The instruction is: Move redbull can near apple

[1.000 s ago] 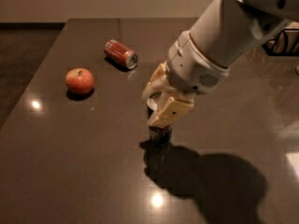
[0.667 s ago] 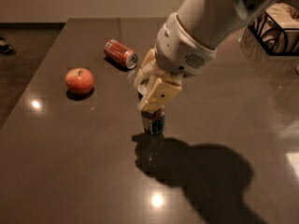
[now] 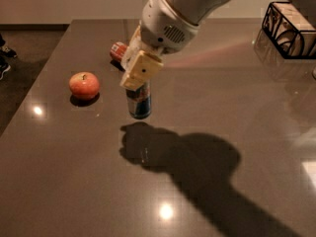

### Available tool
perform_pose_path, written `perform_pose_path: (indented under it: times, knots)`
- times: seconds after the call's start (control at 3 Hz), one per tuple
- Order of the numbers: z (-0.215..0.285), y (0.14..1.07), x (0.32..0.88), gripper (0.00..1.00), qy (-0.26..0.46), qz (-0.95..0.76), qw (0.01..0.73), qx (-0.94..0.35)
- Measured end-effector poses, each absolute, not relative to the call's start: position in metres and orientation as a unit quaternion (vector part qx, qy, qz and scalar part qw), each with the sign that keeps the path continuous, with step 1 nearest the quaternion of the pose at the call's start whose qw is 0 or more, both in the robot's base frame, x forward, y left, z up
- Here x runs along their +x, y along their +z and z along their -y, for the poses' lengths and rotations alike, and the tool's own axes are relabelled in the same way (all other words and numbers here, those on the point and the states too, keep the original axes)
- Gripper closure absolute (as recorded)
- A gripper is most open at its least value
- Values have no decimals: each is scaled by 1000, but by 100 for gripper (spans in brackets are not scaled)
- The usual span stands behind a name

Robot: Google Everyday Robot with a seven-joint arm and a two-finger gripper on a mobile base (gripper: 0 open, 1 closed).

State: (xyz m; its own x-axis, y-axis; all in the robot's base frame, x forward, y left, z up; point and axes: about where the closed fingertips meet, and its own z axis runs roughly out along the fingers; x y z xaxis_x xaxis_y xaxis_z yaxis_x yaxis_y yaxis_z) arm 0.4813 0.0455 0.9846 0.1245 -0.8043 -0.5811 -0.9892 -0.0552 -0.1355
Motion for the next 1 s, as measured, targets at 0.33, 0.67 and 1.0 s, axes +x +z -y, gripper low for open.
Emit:
perform_pose_path:
  times: [0.33, 0.67, 1.0]
  knots:
    - [-69, 985, 495, 100, 181, -642, 270, -695]
    - [-90, 978, 507, 100, 176, -644, 277, -691]
    - [-111, 969, 518, 100, 173, -644, 276, -692]
